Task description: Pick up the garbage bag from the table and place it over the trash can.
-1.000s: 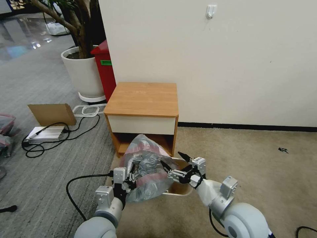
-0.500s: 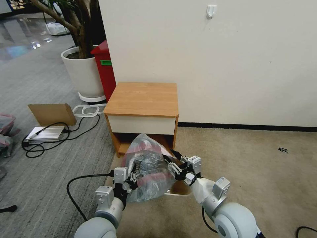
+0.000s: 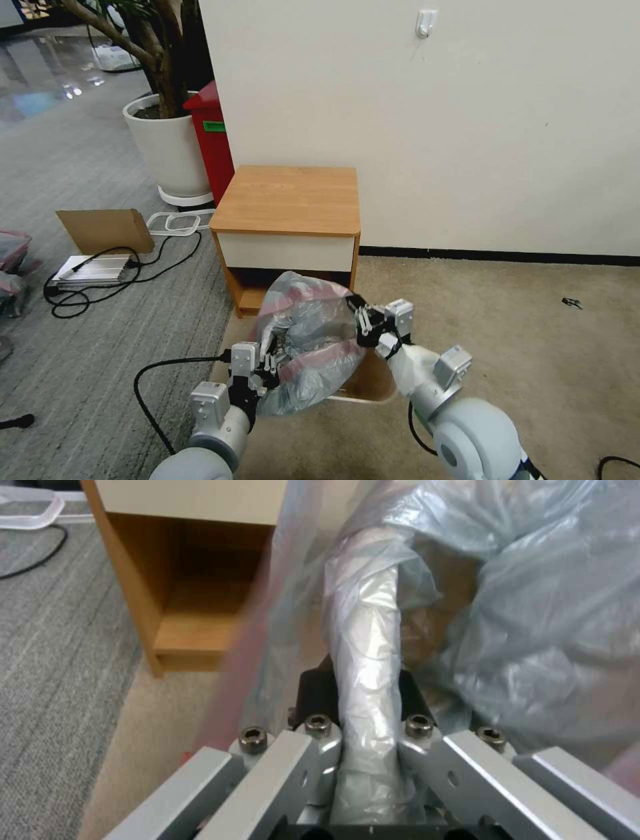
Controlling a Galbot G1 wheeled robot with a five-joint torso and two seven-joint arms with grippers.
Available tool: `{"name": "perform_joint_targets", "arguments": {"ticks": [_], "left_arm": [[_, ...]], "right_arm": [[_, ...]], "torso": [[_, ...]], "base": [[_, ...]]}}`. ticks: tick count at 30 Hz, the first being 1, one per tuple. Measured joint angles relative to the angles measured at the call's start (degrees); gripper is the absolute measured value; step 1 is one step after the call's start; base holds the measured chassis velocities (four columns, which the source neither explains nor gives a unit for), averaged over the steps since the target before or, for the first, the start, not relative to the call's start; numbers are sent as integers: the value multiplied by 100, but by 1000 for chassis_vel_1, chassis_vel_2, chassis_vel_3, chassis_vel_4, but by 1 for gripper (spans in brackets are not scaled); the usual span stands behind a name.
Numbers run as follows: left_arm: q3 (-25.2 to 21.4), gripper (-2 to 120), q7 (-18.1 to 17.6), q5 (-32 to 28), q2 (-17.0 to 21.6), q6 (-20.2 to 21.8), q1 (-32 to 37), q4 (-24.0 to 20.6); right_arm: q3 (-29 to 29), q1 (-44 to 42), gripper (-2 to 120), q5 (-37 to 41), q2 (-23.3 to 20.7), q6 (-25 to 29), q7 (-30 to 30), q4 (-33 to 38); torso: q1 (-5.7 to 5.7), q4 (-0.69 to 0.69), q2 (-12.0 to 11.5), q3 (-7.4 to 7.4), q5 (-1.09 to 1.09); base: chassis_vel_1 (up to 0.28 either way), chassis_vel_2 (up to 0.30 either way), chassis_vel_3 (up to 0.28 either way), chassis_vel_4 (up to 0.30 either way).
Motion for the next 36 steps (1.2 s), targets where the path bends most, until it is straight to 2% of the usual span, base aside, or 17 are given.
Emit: {"name": "perform_joint_targets", "arguments": {"ticks": [1,3,4,5,7,11,12,19,22,25,36], "left_arm": [[0,5,0,0,0,0,0,0],[-8,5,55,40,0,-54,66,-45],[-19,5,73,40,-4,-70,77,-67],[-19,5,73,40,-4,-70,77,-67],[-74,5,135,5,-22,-92,86,-107],[-109,5,162,-41,-28,-96,86,-125],[-175,5,194,-156,-33,-111,75,-154],[-455,5,220,-677,-68,-186,-8,-186],[-692,5,220,-1100,-75,-192,-80,-187],[-786,5,220,-1262,-74,-192,-99,-182],[-963,5,190,-1916,-77,-147,-286,33]], "right_arm": [[0,0,0,0,0,0,0,0],[151,293,0,144,-279,-613,154,-9],[216,365,0,199,-395,-834,228,-9],[216,365,0,199,-395,-834,228,-9],[446,447,0,529,-704,-1381,430,59],[531,448,0,675,-827,-1556,485,104],[644,418,0,894,-1007,-1775,578,160],[863,189,0,1320,-1268,-2095,758,355],[901,74,0,1776,-1326,-2318,1095,555],[948,69,0,2116,-1333,-2426,1357,642],[1058,-150,0,3002,-1319,-2474,2005,832]], "torso": [[0,0,0,0,0],[0,0,0,0,0],[0,0,0,0,0],[0,0,0,0,0],[0,0,0,0,-1],[0,-1,0,0,-1],[0,-1,0,0,0],[0,-1,0,0,-1],[0,-1,0,0,-1],[0,0,0,0,-1],[0,-1,0,0,-1]], "base": [[0,0,0,0],[0,0,0,0],[0,0,0,0],[0,0,0,0],[0,0,0,0],[0,0,0,0],[0,0,0,0],[0,0,0,0],[0,0,0,0],[0,0,0,0],[0,0,0,0]]}}
